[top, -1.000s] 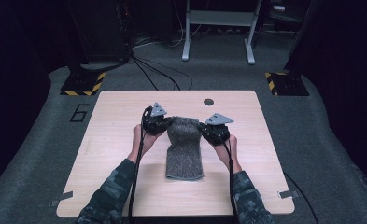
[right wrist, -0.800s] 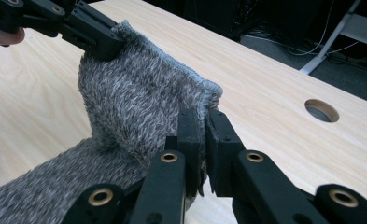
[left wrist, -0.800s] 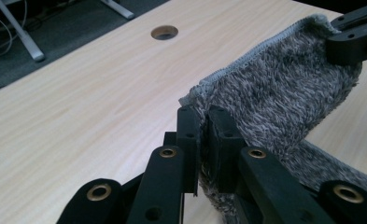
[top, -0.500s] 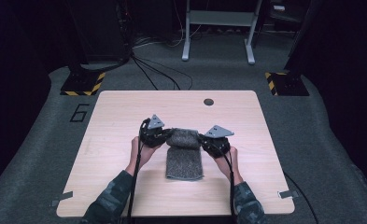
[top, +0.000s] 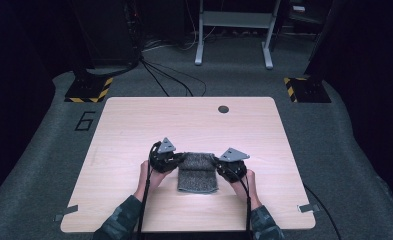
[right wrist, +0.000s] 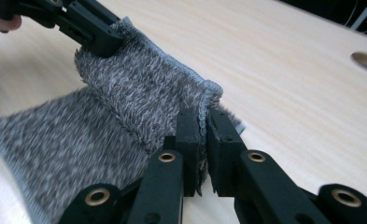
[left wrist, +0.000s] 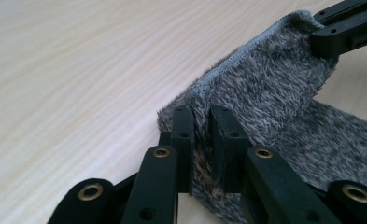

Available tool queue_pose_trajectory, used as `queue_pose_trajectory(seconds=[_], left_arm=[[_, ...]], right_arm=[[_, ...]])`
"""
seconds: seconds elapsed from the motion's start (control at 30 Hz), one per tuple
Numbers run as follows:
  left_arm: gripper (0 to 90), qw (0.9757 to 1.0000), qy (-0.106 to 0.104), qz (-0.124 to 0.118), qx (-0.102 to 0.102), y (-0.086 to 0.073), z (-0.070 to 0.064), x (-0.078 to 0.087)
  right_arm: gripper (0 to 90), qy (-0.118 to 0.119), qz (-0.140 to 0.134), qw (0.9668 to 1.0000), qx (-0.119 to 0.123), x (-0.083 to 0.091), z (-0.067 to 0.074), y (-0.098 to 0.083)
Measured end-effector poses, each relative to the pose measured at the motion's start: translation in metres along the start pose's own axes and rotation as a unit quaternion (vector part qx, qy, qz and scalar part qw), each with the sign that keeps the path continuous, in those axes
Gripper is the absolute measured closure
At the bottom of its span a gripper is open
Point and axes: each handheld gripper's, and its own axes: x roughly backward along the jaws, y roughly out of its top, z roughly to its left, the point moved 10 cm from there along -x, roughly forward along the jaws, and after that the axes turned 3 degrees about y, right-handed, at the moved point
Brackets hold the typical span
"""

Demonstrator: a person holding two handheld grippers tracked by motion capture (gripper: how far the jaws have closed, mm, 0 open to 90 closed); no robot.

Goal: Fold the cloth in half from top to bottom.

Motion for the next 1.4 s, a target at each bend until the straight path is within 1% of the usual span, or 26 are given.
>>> queue_pose_trajectory(seconds=[0.1,0.13,0.17,0.2,0.23,0.27,0.33,0.4,0.43,0.47,0.57,0.6,0.63,0.67,0.73,0.83,0.97,1.0,1.1,1.13,1.17,1.2,1.23,1.3,1.37,1.4], left_arm=[[77.0,1.0,-0.009,0.004,-0.002,-0.005,-0.002,0.002],[71.9,0.9998,-0.021,0.006,0.002,-0.01,-0.006,0.006],[69.1,0.9998,-0.021,0.006,0.002,-0.01,-0.006,0.006],[65.3,0.9994,-0.034,0.01,0.007,-0.016,-0.01,0.011],[60.6,0.9994,-0.034,0.01,0.007,-0.016,-0.01,0.011],[60.6,0.999,-0.039,0.015,0.013,-0.021,-0.011,0.016],[52.1,0.9982,-0.051,0.015,0.027,-0.027,-0.014,0.028],[46.4,0.9982,-0.05,0.016,0.03,-0.029,-0.014,0.033],[46.4,0.998,-0.05,0.009,0.038,-0.029,-0.015,0.038],[41.8,0.998,-0.046,0.005,0.043,-0.029,-0.014,0.042],[38.9,0.9982,-0.037,-0.006,0.047,-0.024,-0.008,0.053],[38.3,0.9979,-0.032,-0.014,0.055,-0.019,-0.002,0.056],[37.8,0.9979,-0.032,-0.014,0.055,-0.019,-0.002,0.056],[36.2,0.9975,-0.024,-0.021,0.062,-0.016,0.001,0.057],[35.2,0.9976,-0.01,-0.019,0.066,-0.008,0.007,0.052],[32.4,0.9976,-0.011,-0.013,0.067,-0.005,0.007,0.045],[29.0,0.9985,-0.018,0.015,0.049,-0.008,-0.008,0.028],[27.2,0.9988,-0.014,0.031,0.035,-0.015,-0.014,0.021],[24.8,0.9984,-0.013,0.047,0.027,-0.024,-0.019,0.017],[24.4,0.9979,-0.009,0.063,0.01,-0.032,-0.02,0.015],[24.3,0.9979,-0.009,0.063,0.01,-0.032,-0.02,0.015],[24.1,0.9972,-0.003,0.075,0.002,-0.04,-0.022,0.014],[24.1,0.9972,-0.003,0.075,0.002,-0.04,-0.022,0.014],[24.0,0.9954,0.007,0.095,-0.012,-0.051,-0.024,0.011],[24.1,0.9952,0.006,0.097,-0.011,-0.054,-0.026,0.01],[24.1,0.9955,0.008,0.095,-0.006,-0.056,-0.026,0.009]], right_arm=[[82.1,0.006,0.011,0.9999,0.005,0.0,0.003,-0.007],[79.5,0.005,0.018,0.9998,0.01,0.001,0.008,-0.014],[79.5,0.005,0.018,0.9998,0.01,0.001,0.008,-0.014],[75.7,0.013,0.021,0.9995,0.017,0.005,0.013,-0.019],[75.7,0.013,0.021,0.9995,0.017,0.005,0.013,-0.019],[72.6,0.018,0.026,0.9993,0.02,0.008,0.015,-0.022],[62.7,0.027,0.02,0.9994,0.005,0.018,0.015,-0.026],[56.6,0.03,0.011,0.9994,-0.012,0.026,0.013,-0.025],[56.6,0.03,0.011,0.9994,-0.012,0.026,0.013,-0.025],[53.8,0.032,0.002,0.9992,-0.023,0.033,0.008,-0.023],[50.1,0.033,-0.006,0.9988,-0.035,0.037,0.004,-0.019],[47.6,0.037,-0.016,0.9982,-0.045,0.041,0.0,-0.014],[47.6,0.037,-0.016,0.9982,-0.045,0.041,0.0,-0.014],[46.9,0.046,-0.034,0.9972,-0.049,0.045,-0.001,-0.006],[44.6,0.045,-0.036,0.9967,-0.057,0.046,-0.003,-0.001],[42.3,0.038,-0.025,0.9973,-0.058,0.04,-0.004,0.001],[38.4,0.028,0.029,0.9983,-0.042,0.017,0.005,-0.011],[36.2,0.018,0.05,0.9975,-0.046,0.008,0.007,-0.02],[34.1,0.021,0.062,0.9965,-0.052,0.002,0.008,-0.027],[32.4,0.018,0.076,0.9958,-0.048,-0.002,0.008,-0.034],[32.4,0.018,0.076,0.9958,-0.048,-0.002,0.008,-0.034],[31.5,0.013,0.09,0.9946,-0.051,-0.003,0.009,-0.041],[31.5,0.013,0.09,0.9946,-0.051,-0.003,0.009,-0.041],[31.4,0.009,0.097,0.994,-0.049,-0.004,0.009,-0.048],[31.4,0.008,0.099,0.9936,-0.053,-0.003,0.01,-0.049],[31.4,0.009,0.097,0.9943,-0.043,-0.004,0.009,-0.05]])
